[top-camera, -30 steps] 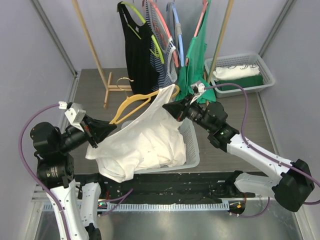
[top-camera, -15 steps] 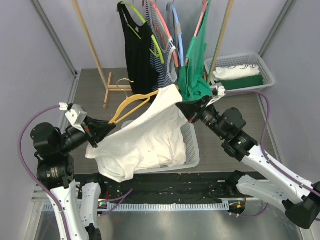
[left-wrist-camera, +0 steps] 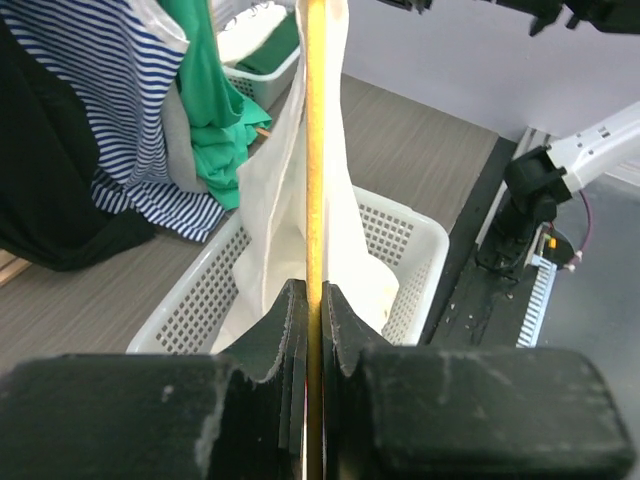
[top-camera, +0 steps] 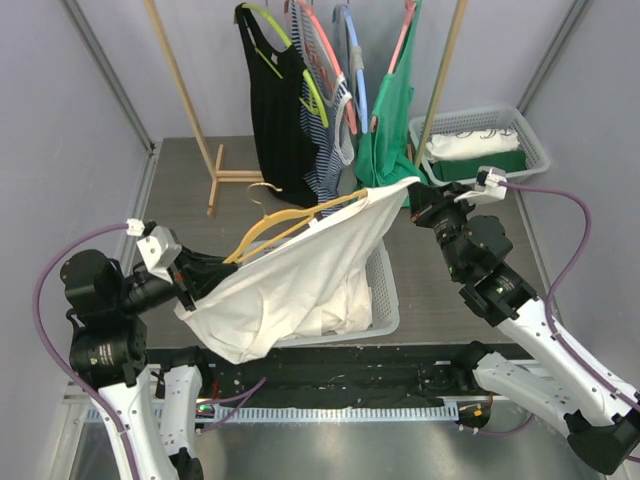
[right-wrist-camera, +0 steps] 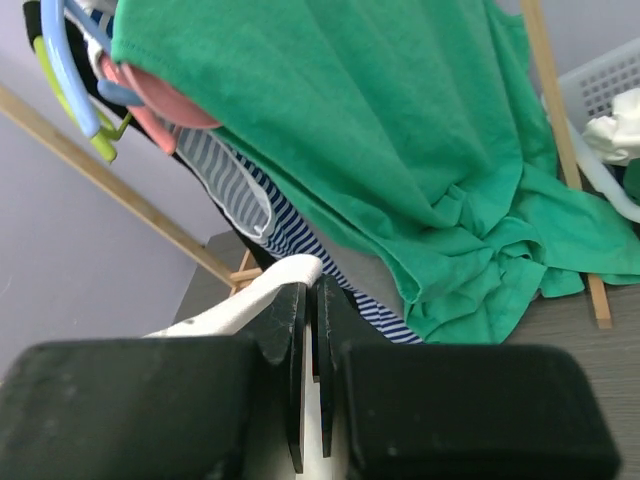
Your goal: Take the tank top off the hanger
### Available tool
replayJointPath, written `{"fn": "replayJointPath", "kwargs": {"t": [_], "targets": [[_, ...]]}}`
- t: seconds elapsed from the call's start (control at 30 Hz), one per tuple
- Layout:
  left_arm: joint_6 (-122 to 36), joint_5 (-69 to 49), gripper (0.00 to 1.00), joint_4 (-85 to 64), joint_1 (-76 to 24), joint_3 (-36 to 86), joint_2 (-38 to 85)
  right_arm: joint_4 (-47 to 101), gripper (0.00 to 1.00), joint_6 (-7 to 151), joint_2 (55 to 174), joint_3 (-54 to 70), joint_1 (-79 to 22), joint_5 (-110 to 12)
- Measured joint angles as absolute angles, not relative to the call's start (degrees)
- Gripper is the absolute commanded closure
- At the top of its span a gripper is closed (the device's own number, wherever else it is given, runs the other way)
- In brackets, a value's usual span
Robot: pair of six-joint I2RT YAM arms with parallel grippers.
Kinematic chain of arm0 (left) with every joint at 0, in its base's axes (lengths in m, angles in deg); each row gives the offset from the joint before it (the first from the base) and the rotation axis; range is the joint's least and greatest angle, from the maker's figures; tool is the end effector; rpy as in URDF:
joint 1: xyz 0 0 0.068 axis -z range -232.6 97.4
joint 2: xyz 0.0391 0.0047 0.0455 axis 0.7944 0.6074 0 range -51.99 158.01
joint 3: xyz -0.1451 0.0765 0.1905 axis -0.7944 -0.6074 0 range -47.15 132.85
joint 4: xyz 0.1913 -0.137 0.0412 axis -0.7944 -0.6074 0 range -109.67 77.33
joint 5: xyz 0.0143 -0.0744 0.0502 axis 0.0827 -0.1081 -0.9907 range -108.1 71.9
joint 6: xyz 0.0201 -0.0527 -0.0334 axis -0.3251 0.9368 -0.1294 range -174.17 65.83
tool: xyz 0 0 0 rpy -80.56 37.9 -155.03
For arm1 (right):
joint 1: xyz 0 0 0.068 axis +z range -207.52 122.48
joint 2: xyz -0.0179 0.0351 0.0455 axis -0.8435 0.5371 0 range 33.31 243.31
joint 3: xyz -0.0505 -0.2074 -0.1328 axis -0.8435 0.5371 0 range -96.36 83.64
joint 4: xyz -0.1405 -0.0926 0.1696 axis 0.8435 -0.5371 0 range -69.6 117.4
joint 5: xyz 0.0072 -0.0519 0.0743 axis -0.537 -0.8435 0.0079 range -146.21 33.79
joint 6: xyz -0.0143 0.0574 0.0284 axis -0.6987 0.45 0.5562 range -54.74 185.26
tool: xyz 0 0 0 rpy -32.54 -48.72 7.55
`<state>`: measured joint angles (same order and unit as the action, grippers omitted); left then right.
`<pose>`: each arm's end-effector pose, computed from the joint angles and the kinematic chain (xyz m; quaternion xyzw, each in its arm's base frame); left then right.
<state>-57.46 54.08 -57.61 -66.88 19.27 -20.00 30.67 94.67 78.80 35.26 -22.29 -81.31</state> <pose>0.0618 -0.0349 0.3996 0.3154 0.6546 -0.3687 0.5798 0.1662 0.0905 0.3699 0.1284 0.6595 0.2655 0.6914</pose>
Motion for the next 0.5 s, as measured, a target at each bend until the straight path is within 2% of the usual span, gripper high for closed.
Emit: {"fn": "replayJointPath", "kwargs": {"t": [0.37,0.5], "targets": [[-60.32,56.35,1.00,-61.48,-66.88,25.54,-20.09,24.37,0.99,97.34,78.52,34.23,-25.70,-84.39],[-56.43,56.48,1.00,-57.26,-66.88,25.36,-20.13,23.30,0.99,97.56,75.92,36.99,-25.92,-82.36]]}}
